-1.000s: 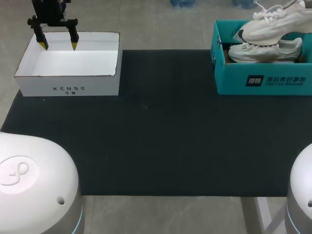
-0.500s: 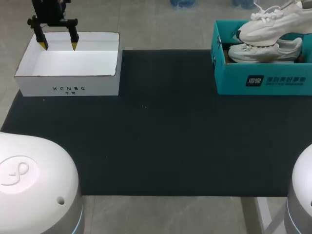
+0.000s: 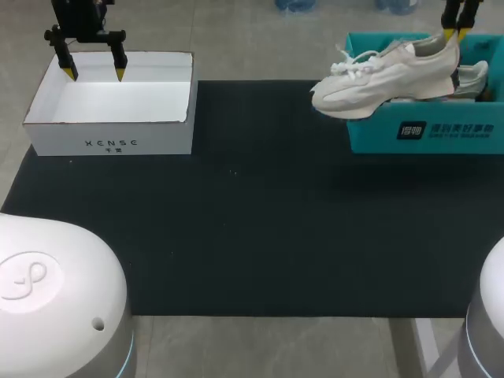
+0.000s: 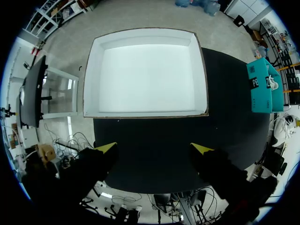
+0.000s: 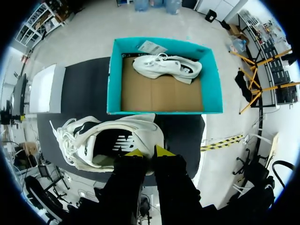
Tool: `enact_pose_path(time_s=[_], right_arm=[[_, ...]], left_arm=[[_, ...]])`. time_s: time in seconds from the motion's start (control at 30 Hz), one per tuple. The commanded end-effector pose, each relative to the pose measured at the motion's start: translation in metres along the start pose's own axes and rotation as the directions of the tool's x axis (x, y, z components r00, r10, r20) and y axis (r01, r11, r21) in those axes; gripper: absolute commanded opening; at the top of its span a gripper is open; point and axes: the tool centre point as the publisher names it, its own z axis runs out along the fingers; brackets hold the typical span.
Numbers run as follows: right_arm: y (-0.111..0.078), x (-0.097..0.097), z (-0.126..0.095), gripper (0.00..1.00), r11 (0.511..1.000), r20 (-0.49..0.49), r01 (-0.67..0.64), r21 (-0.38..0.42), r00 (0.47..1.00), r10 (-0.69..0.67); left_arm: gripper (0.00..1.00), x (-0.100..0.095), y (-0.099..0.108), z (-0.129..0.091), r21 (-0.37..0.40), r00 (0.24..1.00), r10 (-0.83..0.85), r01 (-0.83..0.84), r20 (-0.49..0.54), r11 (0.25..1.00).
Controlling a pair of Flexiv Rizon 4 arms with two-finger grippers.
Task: Take the shoe out of the shoebox, open the shoe tongue, remove and reinsert the insole, then place the shoe into the shoebox
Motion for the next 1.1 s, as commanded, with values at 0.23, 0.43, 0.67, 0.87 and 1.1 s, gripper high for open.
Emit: enact_pose_path(time_s=[0.23,0.43,0.67,0.87,1.1], right_arm=[[-0.09,0.095,0.039,0.0,0.992,-0.075,-0.014,-0.128,0.997,0.005],[-0.112,0.137,0.048,0.0,0.997,-0.045,0.004,-0.075,0.999,-0.007],[-0.127,0.173,0.057,0.0,0.998,-0.048,0.036,-0.042,0.998,-0.038],[-0.129,0.176,0.058,0.0,1.0,-0.054,0.009,-0.021,0.998,-0.01],[-0.129,0.176,0.058,0.0,1.0,-0.054,0.009,-0.021,0.998,-0.01]], left_arm=[[1.0,0.0,0.001,0.0,0.0,1.0,0.0,0.0,0.001,1.0],[1.0,0.0,0.001,0.0,0.0,1.0,0.0,0.0,0.001,1.0],[1.0,0.0,0.001,0.0,0.0,1.0,0.0,0.0,0.001,1.0],[1.0,0.0,0.001,0.0,0.0,1.0,0.0,0.0,0.001,1.0],[1.0,0.0,0.001,0.0,0.0,1.0,0.0,0.0,0.001,1.0]])
